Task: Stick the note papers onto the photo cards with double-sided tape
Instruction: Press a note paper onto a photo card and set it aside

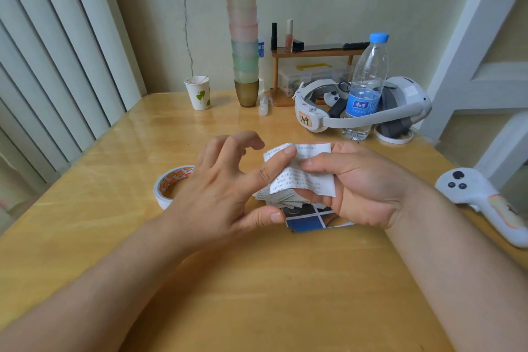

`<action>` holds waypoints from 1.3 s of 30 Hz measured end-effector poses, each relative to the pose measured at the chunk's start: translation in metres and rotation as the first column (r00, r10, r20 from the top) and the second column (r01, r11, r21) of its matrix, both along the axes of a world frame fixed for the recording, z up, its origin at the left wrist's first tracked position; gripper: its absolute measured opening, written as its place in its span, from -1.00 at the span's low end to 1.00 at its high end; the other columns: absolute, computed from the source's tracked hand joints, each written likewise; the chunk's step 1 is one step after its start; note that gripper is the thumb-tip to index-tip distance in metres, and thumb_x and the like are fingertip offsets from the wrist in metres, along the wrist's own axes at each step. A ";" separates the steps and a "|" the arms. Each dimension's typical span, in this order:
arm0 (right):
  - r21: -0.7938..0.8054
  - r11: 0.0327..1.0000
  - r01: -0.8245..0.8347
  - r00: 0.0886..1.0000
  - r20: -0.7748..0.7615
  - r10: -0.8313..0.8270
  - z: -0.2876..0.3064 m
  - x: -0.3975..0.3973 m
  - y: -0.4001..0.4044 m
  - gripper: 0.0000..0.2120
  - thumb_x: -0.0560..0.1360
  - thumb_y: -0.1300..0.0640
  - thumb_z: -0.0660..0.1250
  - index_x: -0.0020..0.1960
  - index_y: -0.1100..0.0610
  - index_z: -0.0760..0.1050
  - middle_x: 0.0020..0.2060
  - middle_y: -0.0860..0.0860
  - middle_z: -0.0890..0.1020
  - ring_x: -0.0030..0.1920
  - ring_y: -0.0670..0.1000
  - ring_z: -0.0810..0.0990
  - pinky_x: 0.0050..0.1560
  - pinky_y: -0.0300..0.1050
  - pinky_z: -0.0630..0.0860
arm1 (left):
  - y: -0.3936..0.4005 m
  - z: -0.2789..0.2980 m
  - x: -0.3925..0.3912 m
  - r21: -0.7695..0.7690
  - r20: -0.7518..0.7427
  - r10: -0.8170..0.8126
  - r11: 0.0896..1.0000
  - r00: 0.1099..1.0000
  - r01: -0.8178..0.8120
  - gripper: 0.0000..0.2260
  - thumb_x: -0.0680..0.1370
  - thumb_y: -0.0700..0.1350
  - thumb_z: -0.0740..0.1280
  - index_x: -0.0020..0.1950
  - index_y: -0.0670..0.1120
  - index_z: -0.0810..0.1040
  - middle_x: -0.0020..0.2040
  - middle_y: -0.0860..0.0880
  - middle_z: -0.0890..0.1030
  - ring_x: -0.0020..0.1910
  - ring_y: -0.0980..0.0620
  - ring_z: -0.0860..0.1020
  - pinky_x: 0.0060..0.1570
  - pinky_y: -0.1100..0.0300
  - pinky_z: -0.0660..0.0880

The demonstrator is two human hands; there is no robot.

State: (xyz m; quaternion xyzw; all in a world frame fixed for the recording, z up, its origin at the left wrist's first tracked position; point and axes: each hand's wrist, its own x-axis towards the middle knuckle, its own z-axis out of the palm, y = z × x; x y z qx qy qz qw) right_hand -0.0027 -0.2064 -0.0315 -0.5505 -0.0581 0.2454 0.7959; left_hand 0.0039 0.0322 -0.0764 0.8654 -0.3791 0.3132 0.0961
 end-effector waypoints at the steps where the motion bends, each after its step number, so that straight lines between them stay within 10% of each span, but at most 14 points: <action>1: 0.014 1.000 0.009 1.000 -0.016 -0.009 -0.001 0.001 0.000 -0.60 0.54 0.35 0.30 0.37 0.34 0.52 0.19 0.26 0.69 0.10 0.17 0.73 -0.10 -0.09 0.72 | -0.001 -0.001 0.000 -0.020 -0.038 -0.040 0.999 0.998 0.040 -0.28 0.63 0.41 0.07 0.70 0.08 0.07 0.31 -0.11 0.41 0.15 -0.13 0.39 0.19 -0.09 0.43; 5: -0.016 0.999 0.031 0.999 -0.031 -0.032 -0.003 0.003 -0.001 -0.63 0.58 0.37 0.28 0.39 0.36 0.49 0.18 0.26 0.70 0.12 0.19 0.73 -0.06 -0.06 0.73 | -0.003 -0.007 -0.007 -0.240 -0.314 -0.201 0.962 0.928 0.127 -0.24 0.64 0.40 0.09 0.69 0.21 -0.24 0.11 0.22 0.44 0.06 0.07 0.46 0.15 0.23 0.41; 7: -0.063 0.998 0.007 1.000 -0.011 -0.008 -0.004 0.003 0.001 -0.69 0.62 0.39 0.23 0.34 0.35 0.52 0.18 0.26 0.70 0.17 0.21 0.72 0.13 0.02 0.68 | -0.012 -0.010 -0.015 -0.545 -0.542 -0.371 0.838 0.754 0.020 -0.22 0.60 0.38 0.20 0.67 0.31 -0.20 0.10 0.15 0.59 0.09 0.07 0.57 0.21 0.17 0.48; 10: -0.134 0.991 0.027 0.999 0.034 -0.022 -0.008 0.002 0.004 -0.72 0.63 0.41 0.23 0.31 0.33 0.55 0.16 0.27 0.70 0.18 0.25 0.71 0.28 0.20 0.61 | -0.030 -0.008 -0.015 -0.789 -0.614 -0.614 0.502 0.496 -0.355 -0.25 0.54 0.13 0.42 0.68 0.10 0.20 0.03 -0.11 0.68 -0.01 -0.06 0.63 0.15 -0.04 0.56; 12: -0.161 0.985 0.069 0.997 0.051 -0.062 -0.010 0.002 0.007 -0.73 0.63 0.42 0.24 0.28 0.31 0.56 0.13 0.25 0.72 0.15 0.24 0.72 0.24 0.20 0.62 | -0.035 -0.006 -0.013 -0.780 -0.618 -0.660 0.449 0.426 -0.436 -0.57 0.52 -0.02 0.46 0.39 -0.03 0.62 0.08 -0.17 0.73 0.00 -0.13 0.64 0.07 -0.03 0.58; 14: -0.190 0.976 0.104 0.994 0.064 -0.093 -0.011 0.003 0.008 -0.73 0.62 0.43 0.25 0.27 0.29 0.57 0.09 0.23 0.74 0.11 0.21 0.74 0.15 0.11 0.68 | -0.034 -0.003 -0.013 -0.753 -0.644 -0.648 0.443 0.407 -0.487 -0.92 0.51 -0.12 0.52 -0.01 -0.06 0.77 -0.01 -0.16 0.75 -0.06 -0.11 0.65 -0.02 0.07 0.61; 17: -0.182 0.980 0.079 0.996 0.044 -0.072 -0.010 0.005 0.004 -0.69 0.62 0.45 0.23 0.31 0.30 0.54 0.13 0.24 0.72 0.14 0.24 0.73 0.12 0.10 0.68 | -0.032 0.000 -0.012 -0.741 -0.626 -0.696 0.390 0.352 -0.547 -0.82 0.54 -0.18 0.46 -0.26 -0.06 0.74 -0.13 -0.13 0.73 -0.19 -0.02 0.64 -0.19 0.22 0.62; 24: -0.179 0.982 0.054 0.998 0.042 -0.047 -0.012 0.008 0.003 -0.72 0.63 0.42 0.23 0.30 0.29 0.56 0.14 0.23 0.72 0.17 0.21 0.72 0.14 0.07 0.68 | -0.031 0.003 -0.013 -0.714 -0.595 -0.739 0.307 0.316 -0.629 -0.81 0.57 -0.24 0.44 -0.25 -0.11 0.65 -0.06 -0.23 0.68 -0.24 -0.01 0.64 -0.27 0.23 0.63; 30: -0.123 0.929 0.348 0.928 0.184 -0.324 -0.020 0.016 0.006 -0.92 0.60 0.31 0.37 0.07 0.26 0.61 -0.13 0.15 0.76 -0.16 0.05 0.74 -0.18 -0.18 0.68 | -0.016 0.010 -0.001 -0.738 -0.538 -0.718 0.148 0.441 -0.659 -0.83 0.63 -0.23 0.39 -0.15 -0.12 0.52 -0.04 -0.13 0.74 -0.17 0.02 0.71 -0.20 0.25 0.64; 35: -0.622 0.438 0.650 0.719 0.690 -0.087 -0.050 0.030 0.002 -0.94 0.59 0.04 0.43 -0.04 -0.07 0.67 -0.17 -0.12 0.69 -0.13 -0.14 0.62 -0.07 -0.17 0.55 | 0.000 0.012 0.010 -0.746 -0.544 -0.622 0.052 0.563 -0.664 -0.98 0.64 -0.20 0.41 0.04 -0.13 0.63 -0.05 -0.07 0.75 -0.35 0.15 0.62 -0.09 0.21 0.62; 39: -0.799 0.154 0.581 0.788 0.600 0.136 -0.056 0.036 0.014 -0.62 0.60 -0.23 0.31 0.26 -0.01 0.61 0.11 0.00 0.53 0.20 0.07 0.44 0.22 -0.03 0.41 | 0.000 0.010 0.010 -0.740 -0.565 -0.618 0.086 0.546 -0.668 -0.86 0.66 -0.19 0.38 0.18 -0.13 0.69 0.01 -0.06 0.77 -0.29 0.17 0.65 -0.05 0.21 0.60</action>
